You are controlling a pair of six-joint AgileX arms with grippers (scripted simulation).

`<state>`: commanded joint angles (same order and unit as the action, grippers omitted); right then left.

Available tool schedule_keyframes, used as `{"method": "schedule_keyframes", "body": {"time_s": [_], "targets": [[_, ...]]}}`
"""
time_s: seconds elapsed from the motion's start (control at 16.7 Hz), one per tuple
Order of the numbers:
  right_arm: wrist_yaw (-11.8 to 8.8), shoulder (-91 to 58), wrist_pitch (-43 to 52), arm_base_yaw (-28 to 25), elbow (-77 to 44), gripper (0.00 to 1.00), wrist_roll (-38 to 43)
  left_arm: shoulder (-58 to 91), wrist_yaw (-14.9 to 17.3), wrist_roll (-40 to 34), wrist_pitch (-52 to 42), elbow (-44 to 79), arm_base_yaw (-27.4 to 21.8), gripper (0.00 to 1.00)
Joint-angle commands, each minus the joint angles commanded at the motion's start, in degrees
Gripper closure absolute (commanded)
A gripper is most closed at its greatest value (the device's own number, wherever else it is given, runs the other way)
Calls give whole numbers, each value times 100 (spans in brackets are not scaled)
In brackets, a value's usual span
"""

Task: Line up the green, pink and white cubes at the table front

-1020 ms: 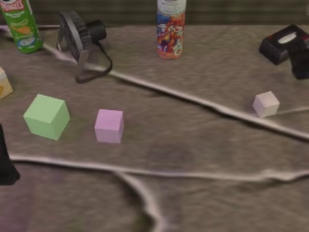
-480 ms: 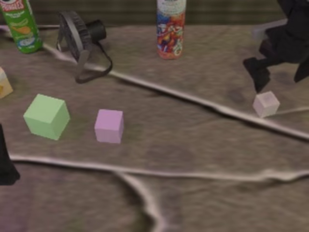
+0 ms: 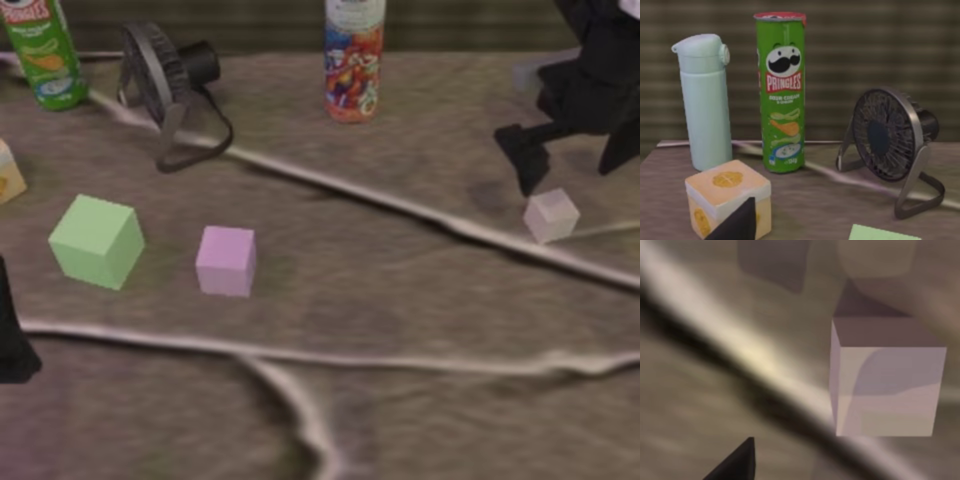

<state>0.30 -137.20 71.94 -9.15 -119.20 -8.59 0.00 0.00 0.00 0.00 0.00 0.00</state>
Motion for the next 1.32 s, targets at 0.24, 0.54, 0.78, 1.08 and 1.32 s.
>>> {"method": "schedule_keyframes", "body": {"time_s": [0.24,0.54,0.78,1.08,1.32], "targets": [[1,-127,-422,-26,314,0,-13,0,0,0,0,0,0,0],[5,-482,-1521,-38,1013,0,6,0,0,0,0,0,0,0],[6,-542,-1645,-41,1108,0,9,0,0,0,0,0,0,0],[6,-542,-1645,-41,1108,30,9,0,0,0,0,0,0,0],[6,-542,-1645,-41,1108,60,9,0,0,0,0,0,0,0]]}}
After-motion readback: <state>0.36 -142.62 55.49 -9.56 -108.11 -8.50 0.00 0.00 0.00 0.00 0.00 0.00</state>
